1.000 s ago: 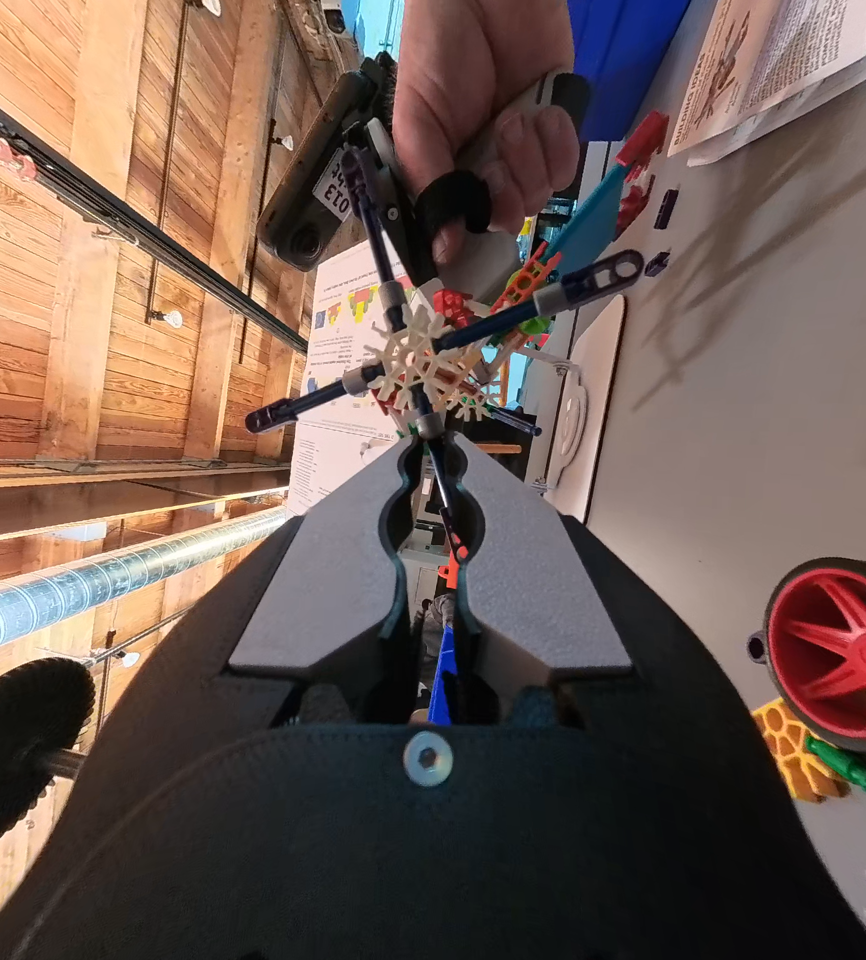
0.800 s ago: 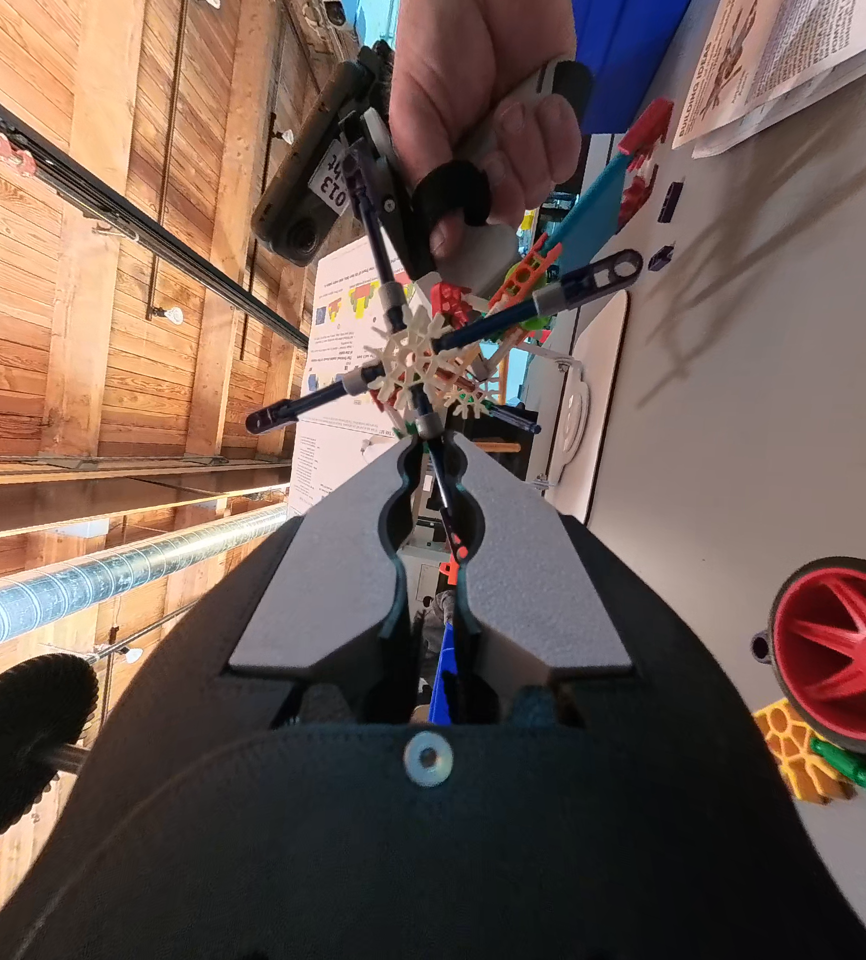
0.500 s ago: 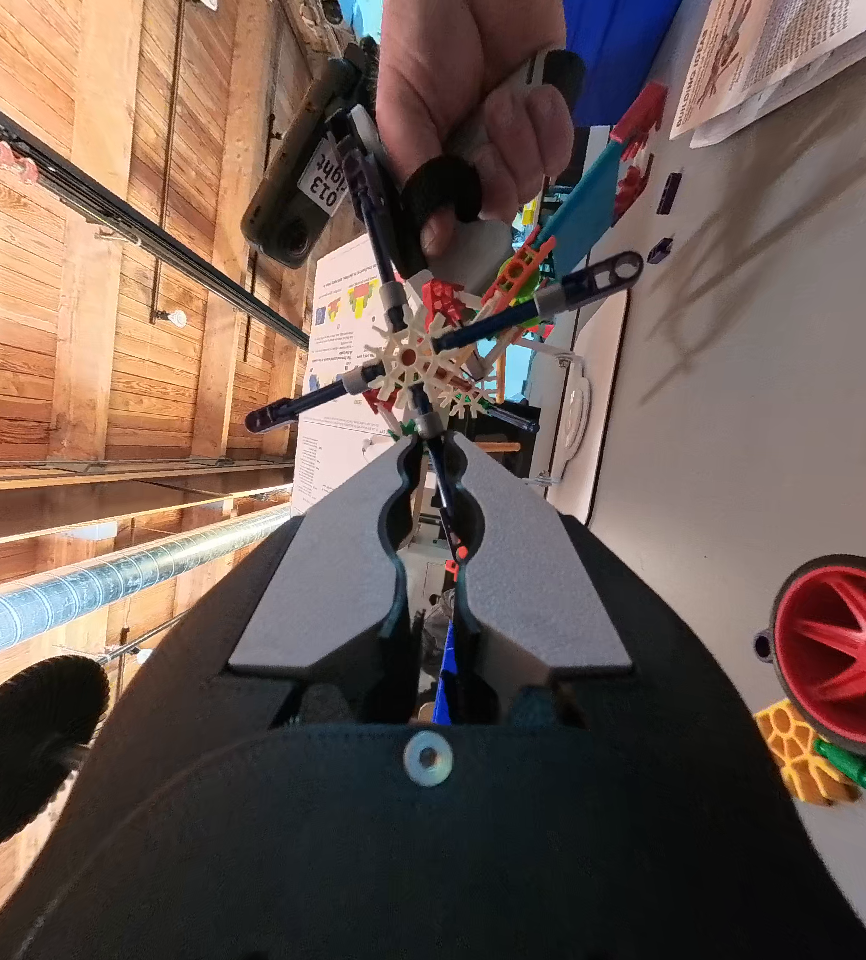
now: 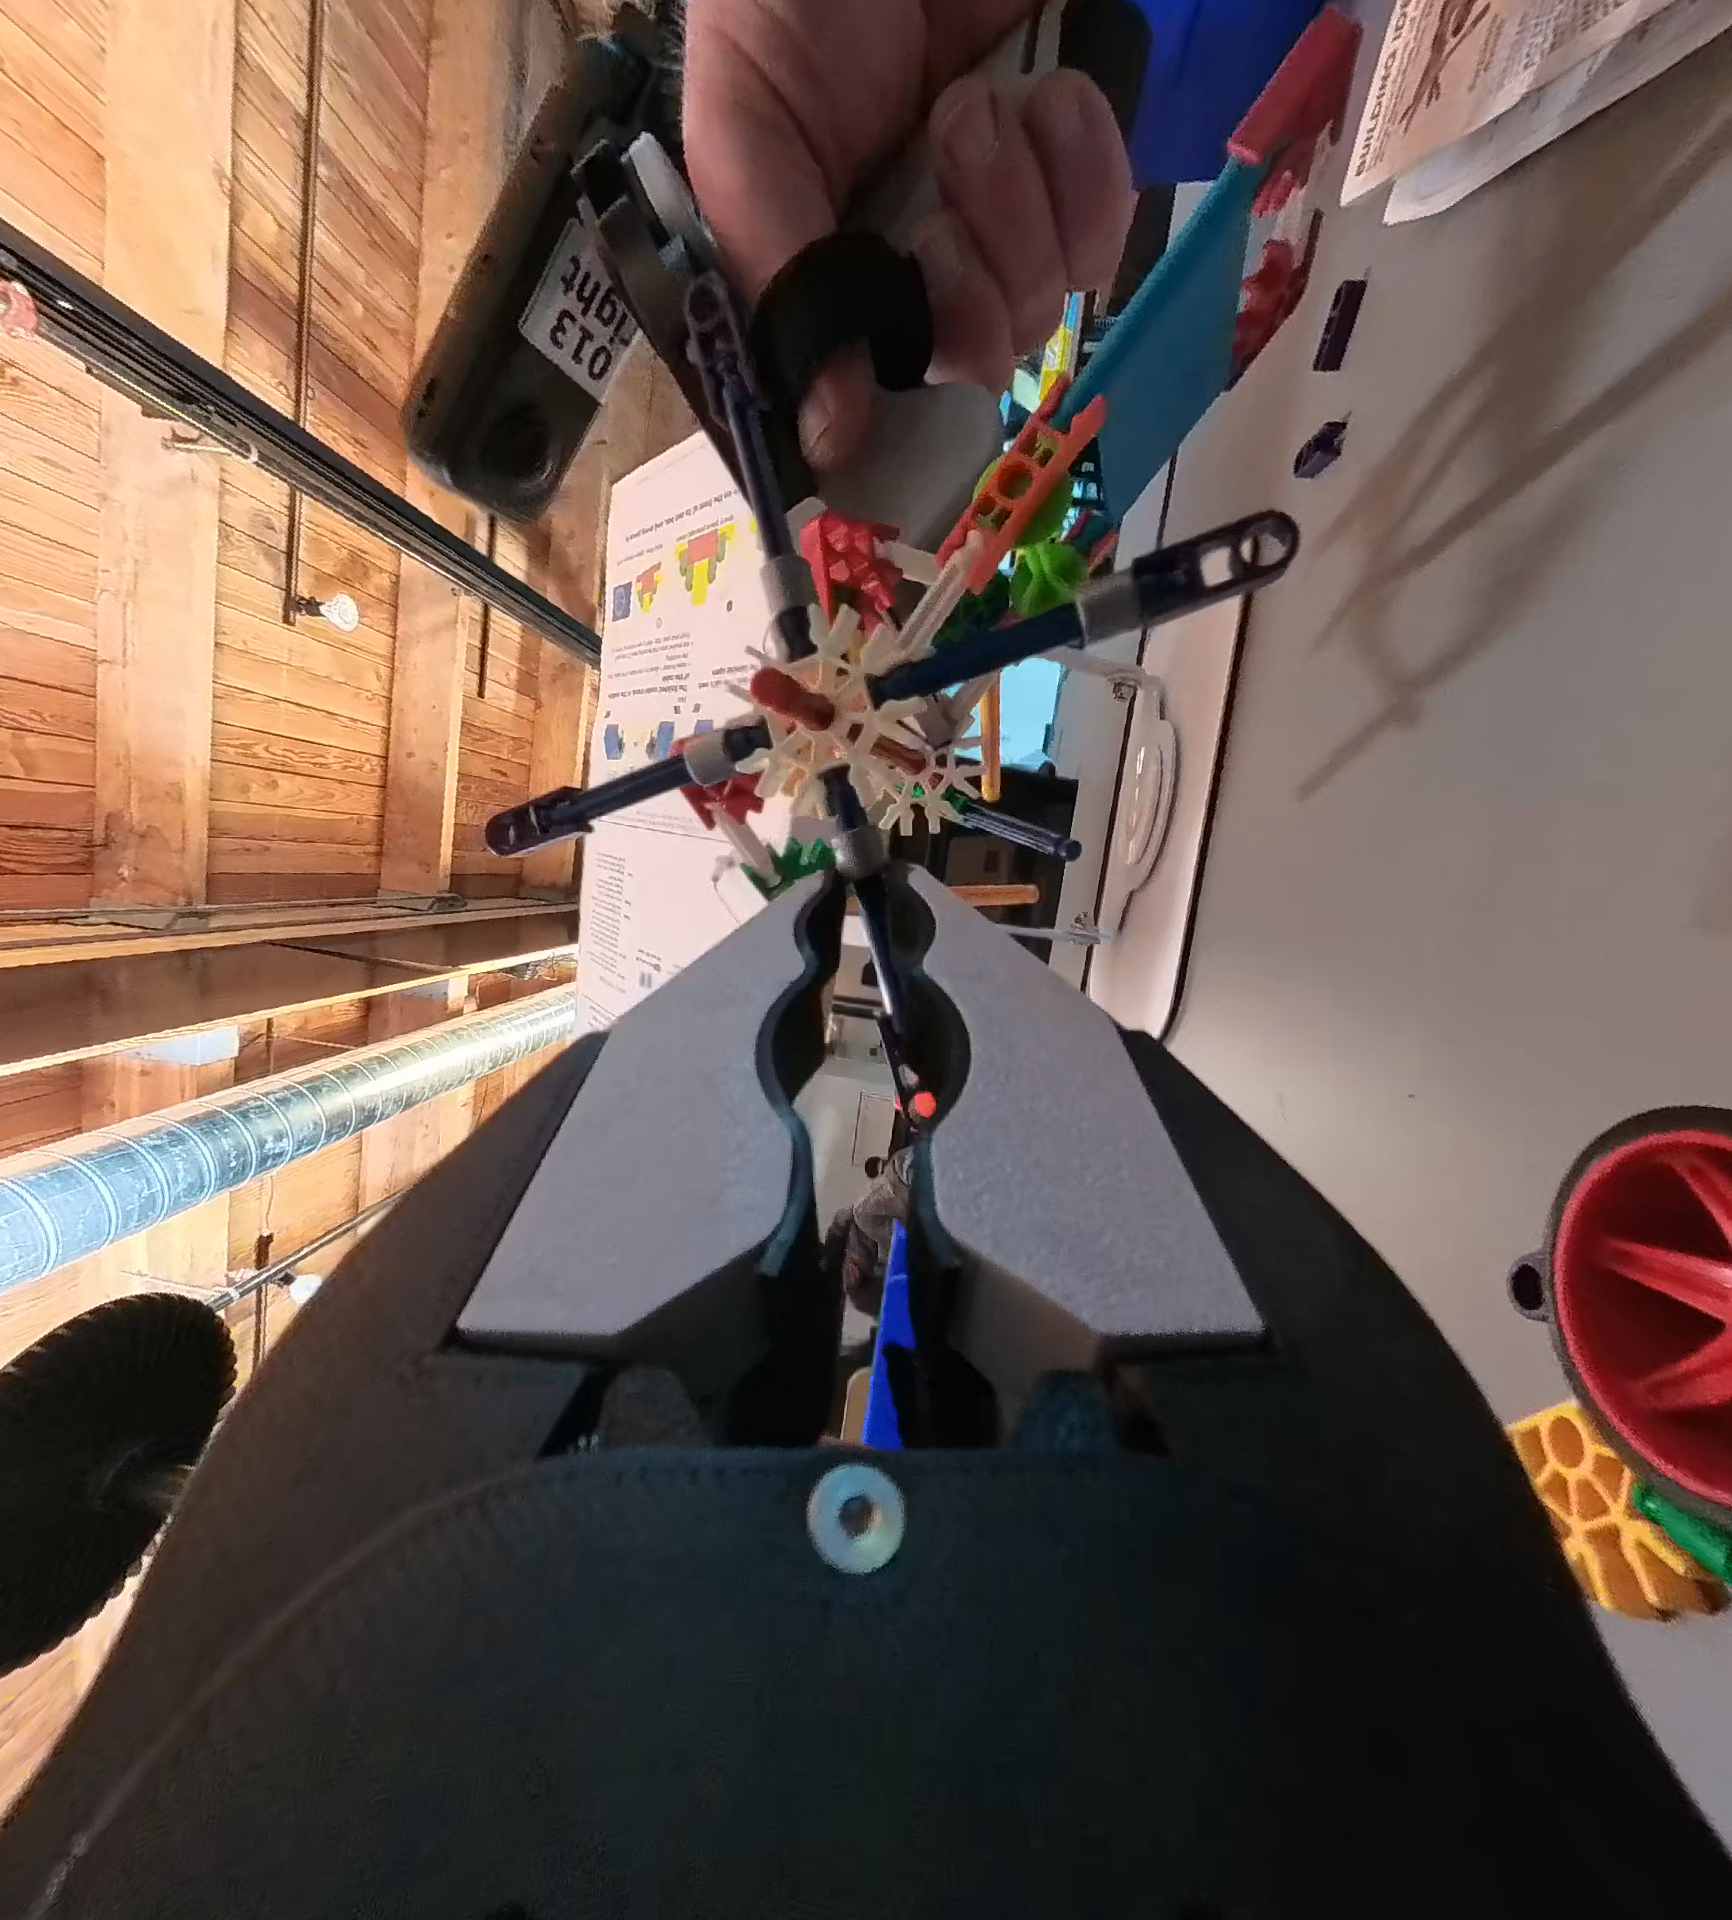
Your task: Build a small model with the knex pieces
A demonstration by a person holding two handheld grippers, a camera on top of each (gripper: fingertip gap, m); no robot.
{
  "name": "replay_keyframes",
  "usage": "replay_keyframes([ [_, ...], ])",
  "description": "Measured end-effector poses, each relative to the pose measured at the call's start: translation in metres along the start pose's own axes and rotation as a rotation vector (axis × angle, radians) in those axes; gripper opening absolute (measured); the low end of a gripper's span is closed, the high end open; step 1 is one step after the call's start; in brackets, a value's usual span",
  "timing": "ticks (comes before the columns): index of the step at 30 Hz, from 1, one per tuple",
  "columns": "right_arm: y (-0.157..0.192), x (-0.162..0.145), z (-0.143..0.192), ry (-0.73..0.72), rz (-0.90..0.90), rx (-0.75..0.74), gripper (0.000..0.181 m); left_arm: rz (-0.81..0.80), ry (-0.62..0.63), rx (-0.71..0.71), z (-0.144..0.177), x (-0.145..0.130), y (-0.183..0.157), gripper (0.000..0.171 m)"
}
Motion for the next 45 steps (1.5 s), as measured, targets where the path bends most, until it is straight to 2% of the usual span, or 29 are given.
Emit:
replay_keyframes([
  [10,-0.009,-0.017,-0.011,0.065,0.006,-0.023,0.003,0.022,0.059,-0.129,-0.008,-0.01,-0.031,0.007],
  [13,-0.015,-0.028,-0.016,0.106,0.02,-0.039,0.003,0.074,0.078,-0.219,-0.009,-0.016,-0.046,0.016],
  [14,-0.016,-0.031,-0.017,0.117,0.03,-0.04,0.003,0.102,0.07,-0.251,-0.008,-0.016,-0.05,0.018],
  [17,-0.02,-0.039,-0.02,0.157,0.07,-0.06,0.003,0.218,0.057,-0.361,-0.001,-0.014,-0.062,0.039],
  [21,-0.021,-0.045,-0.023,0.205,0.13,-0.075,0.004,0.452,0.003,-0.486,0.006,-0.005,-0.063,0.049],
  [24,-0.02,-0.049,-0.027,0.229,0.152,-0.069,0.004,0.604,0.047,-0.619,0.007,-0.006,-0.077,0.052],
  [30,-0.02,-0.05,-0.03,0.275,0.184,-0.042,0.003,0.628,0.067,-0.646,0.003,-0.011,-0.084,0.05],
  [36,-0.015,-0.051,-0.039,0.361,0.226,0.045,0.003,0.64,0.084,-0.652,0.003,-0.014,-0.082,0.046],
  [40,-0.009,-0.047,-0.047,0.412,0.328,0.1,0.004,0.652,0.113,-0.721,0.006,-0.014,-0.095,0.04],
  [45,-0.017,-0.037,-0.06,0.453,0.393,0.056,0.006,0.659,0.119,-0.735,0.003,-0.009,-0.097,0.034],
])
Point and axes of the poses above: each gripper's, where its closed fingertips meet, z back along the fingers, x out of its top, y = z × x across the jaws, the point moved 1 cm from there along z, back along the fingers, and after that the axes turned 3 degrees about -y, right-handed, at the moved point
